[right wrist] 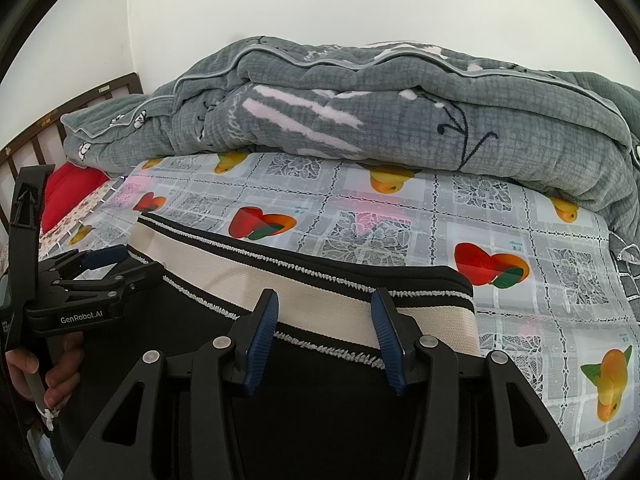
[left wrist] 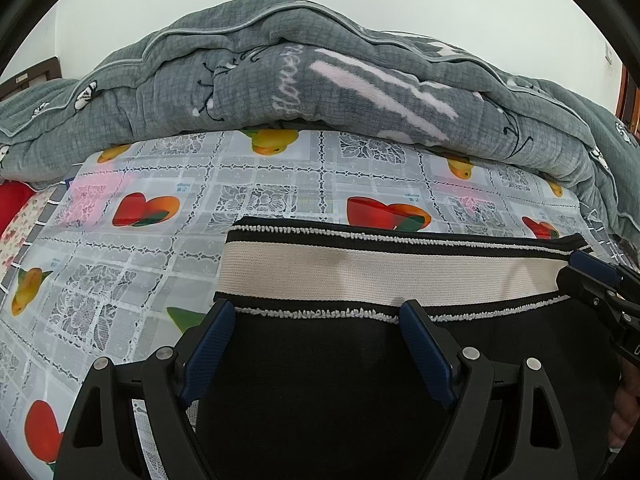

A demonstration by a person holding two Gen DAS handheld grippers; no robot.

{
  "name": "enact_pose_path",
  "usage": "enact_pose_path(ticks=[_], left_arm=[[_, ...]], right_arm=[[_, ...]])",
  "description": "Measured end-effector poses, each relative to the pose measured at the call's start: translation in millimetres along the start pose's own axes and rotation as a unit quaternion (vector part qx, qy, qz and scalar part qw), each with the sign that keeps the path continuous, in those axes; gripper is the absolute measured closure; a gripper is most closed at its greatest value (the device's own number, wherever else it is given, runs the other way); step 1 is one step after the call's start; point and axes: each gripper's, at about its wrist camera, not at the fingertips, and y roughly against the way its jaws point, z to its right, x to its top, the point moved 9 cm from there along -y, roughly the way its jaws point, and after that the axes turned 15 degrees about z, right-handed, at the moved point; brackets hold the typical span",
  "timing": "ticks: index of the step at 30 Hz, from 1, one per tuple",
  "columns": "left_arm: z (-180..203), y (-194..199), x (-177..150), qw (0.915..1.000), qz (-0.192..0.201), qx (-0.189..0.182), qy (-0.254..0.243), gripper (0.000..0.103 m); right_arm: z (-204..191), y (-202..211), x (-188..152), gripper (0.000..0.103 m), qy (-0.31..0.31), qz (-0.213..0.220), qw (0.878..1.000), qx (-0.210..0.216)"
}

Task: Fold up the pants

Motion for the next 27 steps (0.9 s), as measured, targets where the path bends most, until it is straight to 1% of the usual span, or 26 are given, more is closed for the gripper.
enact_pose_path(ticks=[6, 10, 13, 15, 19, 23, 27], left_arm=[[-0.9, -0.5, 0.3, 1.0, 0.001, 0.0, 0.0, 0.018], [-1.6, -0.3, 0.4, 1.0, 0.002, 0.001, 0.0, 0.018], [-1.3, 0.4, 0.2, 1.0, 0.004, 0.005, -0.001, 0.017], [-2.1, 1.1, -0.1, 0.9999, 0.006, 0.011, 0.0, 0.015], [-7.0, 4.7, 1.9, 0.9996, 0.013, 0.023, 0.005, 0.015], [-13.6, 12.2, 4.7, 0.9983, 0.029, 0.05, 0.006, 0.015], [-14.8, 15.7, 5.4, 0.9974, 0.033, 0.064, -0.002, 0.014]], right_arm=[[-0.4, 0.8, 0.7, 0.053, 0.0, 0.002, 1.0, -0.002], [3.6, 4.0, 3.9, 0.054, -0.003, 0.013, 0.999, -0.031], [9.5, 5.7, 4.9, 0.054, -0.018, 0.016, 0.999, -0.034], [12.6, 6.3, 5.2, 0.054, -0.02, 0.017, 0.999, -0.04], [15.7, 7.9, 5.5, 0.054, -0.011, 0.021, 0.998, -0.066], [19.6, 6.8, 3.5, 0.057, -0.013, 0.016, 0.997, -0.08], [22.2, 8.5, 1.4, 0.057, -0.011, 0.015, 0.995, -0.095]])
